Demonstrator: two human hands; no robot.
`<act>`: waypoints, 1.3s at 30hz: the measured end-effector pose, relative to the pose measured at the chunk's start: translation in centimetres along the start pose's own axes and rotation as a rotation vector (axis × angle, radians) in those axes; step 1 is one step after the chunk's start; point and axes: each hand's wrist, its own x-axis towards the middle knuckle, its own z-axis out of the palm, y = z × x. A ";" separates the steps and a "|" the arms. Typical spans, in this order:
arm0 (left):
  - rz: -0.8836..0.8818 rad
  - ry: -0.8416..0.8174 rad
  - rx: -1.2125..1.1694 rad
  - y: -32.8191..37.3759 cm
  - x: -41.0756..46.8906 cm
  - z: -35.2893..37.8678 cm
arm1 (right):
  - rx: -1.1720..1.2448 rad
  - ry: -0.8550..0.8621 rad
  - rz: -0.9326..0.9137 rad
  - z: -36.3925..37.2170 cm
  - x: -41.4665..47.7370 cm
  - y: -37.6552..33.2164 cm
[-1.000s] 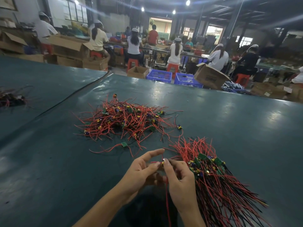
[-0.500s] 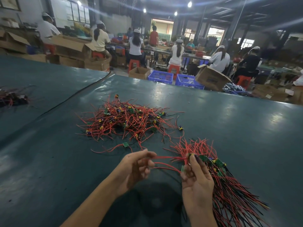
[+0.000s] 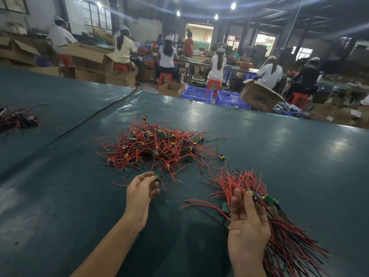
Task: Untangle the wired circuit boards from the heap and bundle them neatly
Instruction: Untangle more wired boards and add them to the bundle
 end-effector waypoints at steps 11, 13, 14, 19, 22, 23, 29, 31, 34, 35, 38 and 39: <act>-0.017 -0.037 -0.009 -0.5 0.4 -0.1 | -0.157 0.173 0.004 -0.9 0.4 0.9; -0.046 -0.046 -0.050 -0.5 0.7 -0.2 | -0.234 0.130 -0.043 -0.9 -0.2 1.4; -0.056 -0.041 -0.078 -0.5 0.9 -0.3 | -0.276 0.103 -0.066 -0.8 -0.3 1.5; -0.018 -0.033 -0.084 -0.5 0.9 -0.4 | -0.438 -0.068 -0.080 -0.3 -0.9 2.4; 0.095 -0.031 -0.028 -0.7 0.5 -0.3 | -0.519 -0.139 -0.030 -0.3 -1.1 2.7; 0.145 -0.025 -0.014 -0.8 0.4 -0.3 | -0.538 -0.143 -0.021 -0.4 -1.1 2.7; 0.408 -0.074 0.116 -0.9 -0.5 0.1 | -0.603 -0.134 -0.037 -0.6 -0.7 2.6; 0.430 -0.139 0.128 -1.0 -1.0 0.3 | -0.597 -0.163 -0.030 -0.7 -0.7 2.5; 0.426 -0.230 0.112 -1.0 -1.6 0.6 | -0.636 -0.288 0.053 -0.2 -1.3 2.4; 0.416 -0.253 0.098 -0.9 -1.8 0.7 | -0.675 -0.341 0.082 0.0 -1.9 2.3; 0.373 -0.321 0.088 -0.5 -2.5 0.9 | -0.746 -0.524 0.181 0.3 -2.8 2.4; 0.353 -0.354 0.091 -0.4 -2.7 0.9 | -0.740 -0.588 0.236 0.5 -3.2 2.4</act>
